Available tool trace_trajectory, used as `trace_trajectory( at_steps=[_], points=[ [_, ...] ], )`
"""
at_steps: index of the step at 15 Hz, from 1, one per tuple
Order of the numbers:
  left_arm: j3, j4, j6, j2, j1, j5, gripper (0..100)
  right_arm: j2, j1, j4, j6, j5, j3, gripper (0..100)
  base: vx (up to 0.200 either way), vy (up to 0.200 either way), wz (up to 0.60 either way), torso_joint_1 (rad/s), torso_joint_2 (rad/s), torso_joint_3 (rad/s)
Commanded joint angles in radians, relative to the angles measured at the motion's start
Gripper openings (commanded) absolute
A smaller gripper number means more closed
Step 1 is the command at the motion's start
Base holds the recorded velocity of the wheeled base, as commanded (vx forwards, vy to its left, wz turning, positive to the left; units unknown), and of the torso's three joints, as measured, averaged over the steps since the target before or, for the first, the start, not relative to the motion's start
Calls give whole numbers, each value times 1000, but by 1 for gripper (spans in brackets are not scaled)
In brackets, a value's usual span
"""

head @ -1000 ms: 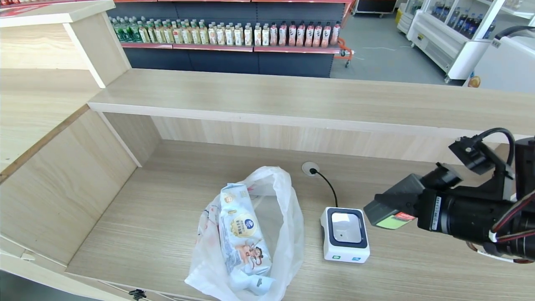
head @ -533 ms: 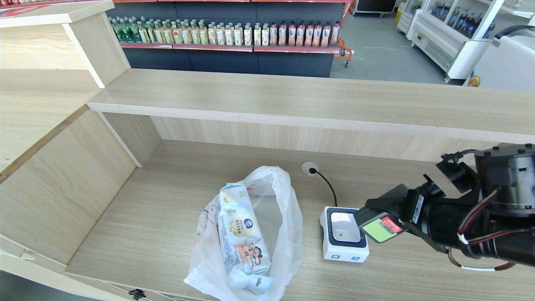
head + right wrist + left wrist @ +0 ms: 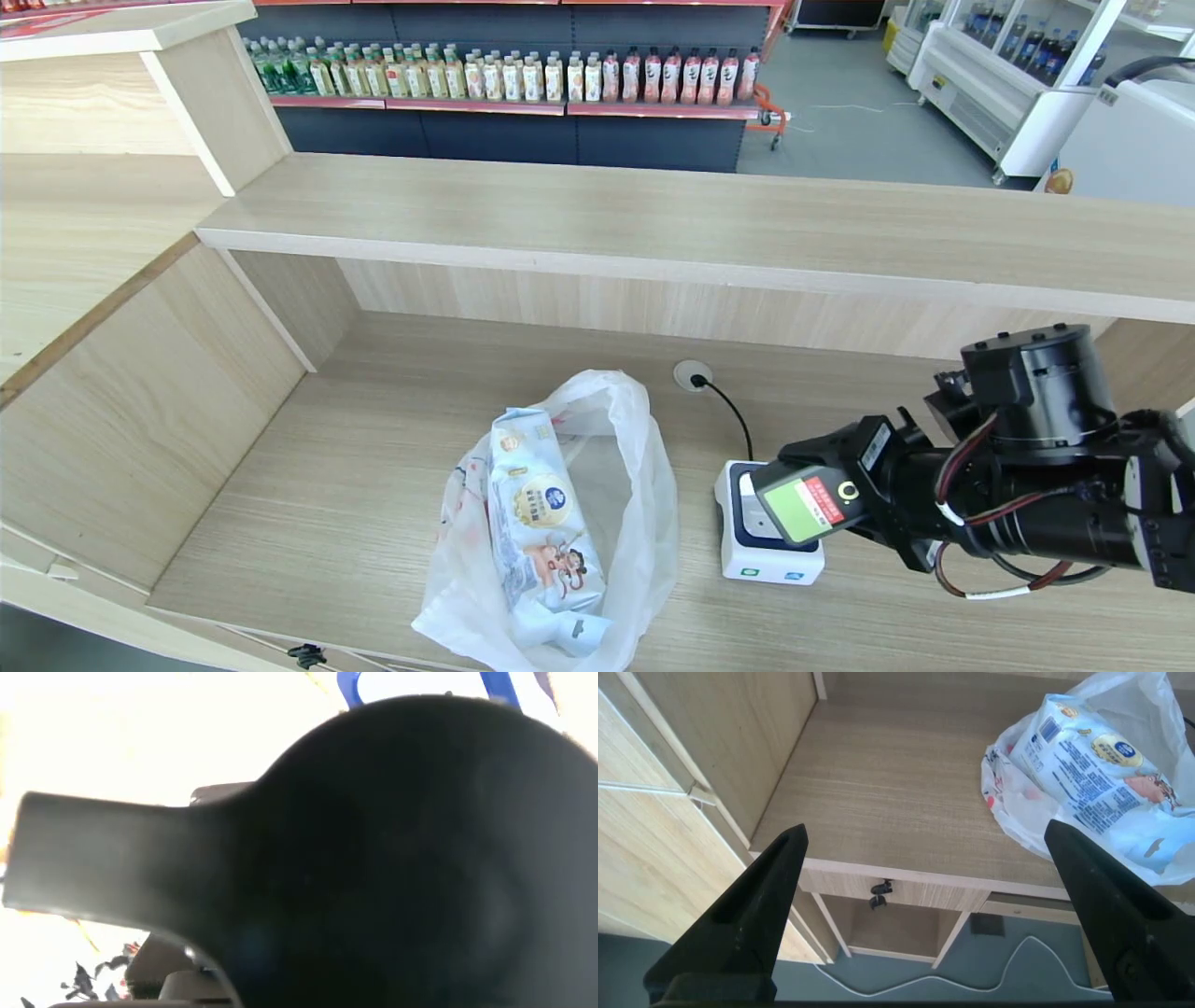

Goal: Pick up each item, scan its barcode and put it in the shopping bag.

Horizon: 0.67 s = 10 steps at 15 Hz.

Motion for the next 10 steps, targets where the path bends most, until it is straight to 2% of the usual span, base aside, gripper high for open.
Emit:
trace_trajectory(
  at_steps=[1, 6, 10],
  points=[
    [0, 0, 0, 0, 1, 0, 100, 65, -1, -12, 41, 0, -26, 0, 0, 0, 0, 0, 0, 0],
    [0, 0, 0, 0, 1, 0, 100, 135, -4, -58, 70, 0, -52, 0, 0, 0, 0, 0, 0, 0],
    [0, 0, 0, 0, 1, 0, 100, 158, 10, -61, 161, -1, -52, 0, 0, 0, 0, 0, 0, 0]
  ],
)
